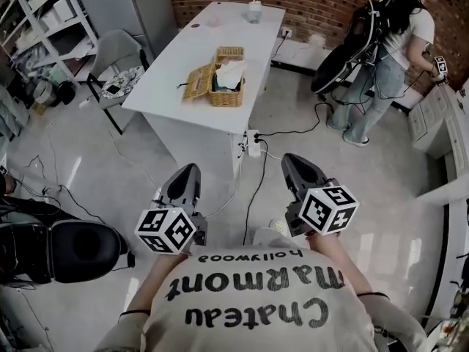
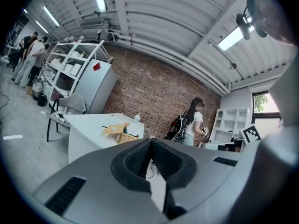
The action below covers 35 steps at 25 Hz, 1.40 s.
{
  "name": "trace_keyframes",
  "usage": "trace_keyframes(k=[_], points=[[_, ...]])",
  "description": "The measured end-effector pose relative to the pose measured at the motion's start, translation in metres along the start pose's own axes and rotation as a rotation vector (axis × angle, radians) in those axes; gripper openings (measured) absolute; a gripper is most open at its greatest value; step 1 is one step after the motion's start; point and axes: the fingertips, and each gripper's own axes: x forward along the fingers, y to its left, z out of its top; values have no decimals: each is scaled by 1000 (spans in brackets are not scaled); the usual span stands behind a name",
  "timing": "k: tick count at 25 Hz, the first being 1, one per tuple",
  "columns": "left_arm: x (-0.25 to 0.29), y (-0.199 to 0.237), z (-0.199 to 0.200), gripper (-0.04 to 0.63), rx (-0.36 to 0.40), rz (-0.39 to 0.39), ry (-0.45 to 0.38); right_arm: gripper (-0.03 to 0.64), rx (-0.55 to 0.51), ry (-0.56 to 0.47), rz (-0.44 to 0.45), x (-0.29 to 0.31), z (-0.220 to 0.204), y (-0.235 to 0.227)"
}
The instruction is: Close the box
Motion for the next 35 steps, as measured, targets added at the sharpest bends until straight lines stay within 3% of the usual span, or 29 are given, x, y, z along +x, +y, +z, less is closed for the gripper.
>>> trace_keyframes(k=[10, 16, 24, 35], points=[[60, 24, 14, 2, -25, 54, -9, 3, 21, 36, 41, 67, 21, -37], [113, 30, 34, 2, -33, 107, -30, 3, 6, 57, 92, 118, 58, -72], [177, 31, 60, 2, -37, 180, -97, 3, -20, 49, 178, 173, 110, -116], [237, 42, 58, 2, -59, 307, -142, 3, -17, 61, 302, 236, 139, -169]])
